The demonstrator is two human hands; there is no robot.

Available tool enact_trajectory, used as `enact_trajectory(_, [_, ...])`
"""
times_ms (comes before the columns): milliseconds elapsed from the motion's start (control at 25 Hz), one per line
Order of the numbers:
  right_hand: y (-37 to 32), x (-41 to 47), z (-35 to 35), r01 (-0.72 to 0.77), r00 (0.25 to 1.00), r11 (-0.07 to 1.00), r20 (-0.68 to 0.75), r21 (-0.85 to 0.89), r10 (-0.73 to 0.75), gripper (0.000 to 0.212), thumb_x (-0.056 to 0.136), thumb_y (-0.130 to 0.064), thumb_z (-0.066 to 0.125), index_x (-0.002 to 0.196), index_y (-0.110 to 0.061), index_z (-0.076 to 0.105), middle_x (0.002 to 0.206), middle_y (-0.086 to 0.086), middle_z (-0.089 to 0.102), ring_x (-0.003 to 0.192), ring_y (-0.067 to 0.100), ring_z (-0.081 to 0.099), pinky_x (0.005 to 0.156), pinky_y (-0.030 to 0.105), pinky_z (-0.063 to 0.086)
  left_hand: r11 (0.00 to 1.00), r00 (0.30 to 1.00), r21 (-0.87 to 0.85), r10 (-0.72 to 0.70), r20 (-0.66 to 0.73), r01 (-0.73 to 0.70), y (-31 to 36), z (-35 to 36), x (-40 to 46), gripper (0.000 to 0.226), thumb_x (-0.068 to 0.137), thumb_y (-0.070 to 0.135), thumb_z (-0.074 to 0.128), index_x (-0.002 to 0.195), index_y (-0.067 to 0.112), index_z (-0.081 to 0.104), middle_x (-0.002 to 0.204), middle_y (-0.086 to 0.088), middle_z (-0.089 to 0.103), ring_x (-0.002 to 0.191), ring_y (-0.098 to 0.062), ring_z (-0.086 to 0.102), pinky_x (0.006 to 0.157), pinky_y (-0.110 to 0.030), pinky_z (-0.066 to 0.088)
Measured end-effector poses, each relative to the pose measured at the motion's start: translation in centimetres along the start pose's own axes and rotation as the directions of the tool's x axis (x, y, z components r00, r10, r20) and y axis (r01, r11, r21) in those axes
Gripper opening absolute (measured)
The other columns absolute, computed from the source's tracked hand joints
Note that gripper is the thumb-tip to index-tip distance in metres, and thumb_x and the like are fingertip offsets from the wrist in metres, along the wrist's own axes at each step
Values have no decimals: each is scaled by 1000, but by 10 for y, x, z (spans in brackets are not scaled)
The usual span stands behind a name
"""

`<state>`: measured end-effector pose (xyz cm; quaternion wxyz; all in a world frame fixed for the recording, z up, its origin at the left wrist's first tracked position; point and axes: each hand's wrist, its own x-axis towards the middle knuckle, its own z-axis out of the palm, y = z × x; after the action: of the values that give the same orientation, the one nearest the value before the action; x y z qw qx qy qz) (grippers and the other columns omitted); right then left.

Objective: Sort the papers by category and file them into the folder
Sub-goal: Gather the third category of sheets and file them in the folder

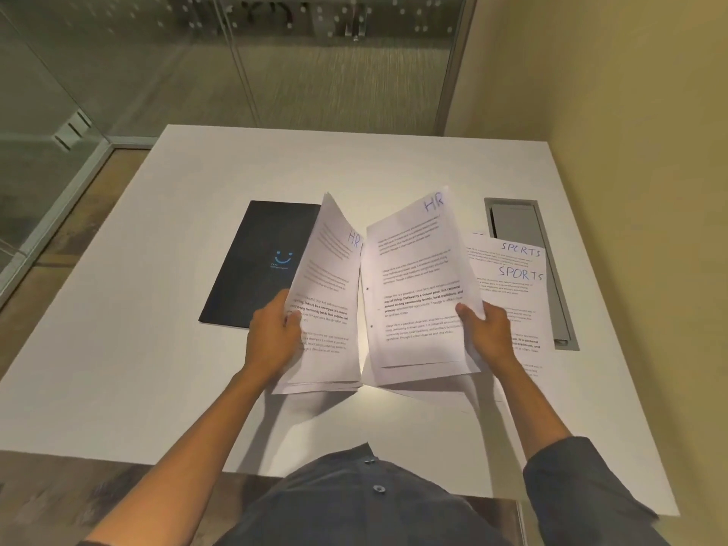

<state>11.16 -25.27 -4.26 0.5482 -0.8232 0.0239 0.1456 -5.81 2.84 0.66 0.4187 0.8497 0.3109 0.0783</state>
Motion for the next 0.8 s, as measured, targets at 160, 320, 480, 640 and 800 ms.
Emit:
enact_trajectory(160, [25,2,-5,-91,992,952,57,-291,112,43,105,-33,38,105,2,63,97,13,62,98,34,62,78,31,42,995,999,-95,-31,-22,29,19,15,-12,21,95,15,52,115,19,55,114,2,63,91,-13,60,65,-17,46])
enact_trajectory(320, [44,4,-24,-10,1000,829,-18,-560,0,34,106,-24,31,123,-3,51,120,23,52,105,35,55,78,37,47,993,998,-111,-44,-50,38,31,26,-25,25,95,13,51,119,16,55,113,2,62,93,-15,59,64,-15,44])
enact_trajectory(480, [42,3,-67,43,983,868,-134,-495,-124,33,105,-19,35,129,-6,54,119,16,58,102,34,60,77,33,45,994,996,-105,-38,-75,30,37,32,-33,24,95,10,50,118,15,56,115,-2,64,93,-16,60,64,-14,44])
enact_trajectory(640, [48,12,-118,19,947,969,-305,-247,-96,27,100,-6,42,113,-3,66,100,15,67,86,25,56,73,26,40,1000,997,-5,12,-71,-13,48,39,-36,23,96,16,50,118,19,55,114,-1,65,93,-21,64,66,-16,46])
enact_trajectory(800, [52,15,-154,-77,953,989,-283,123,109,25,96,-2,51,80,-15,64,80,2,64,82,20,55,65,21,43,978,986,155,149,-75,-136,69,49,-35,34,96,12,47,129,17,53,112,-6,67,93,-25,65,74,-33,54])
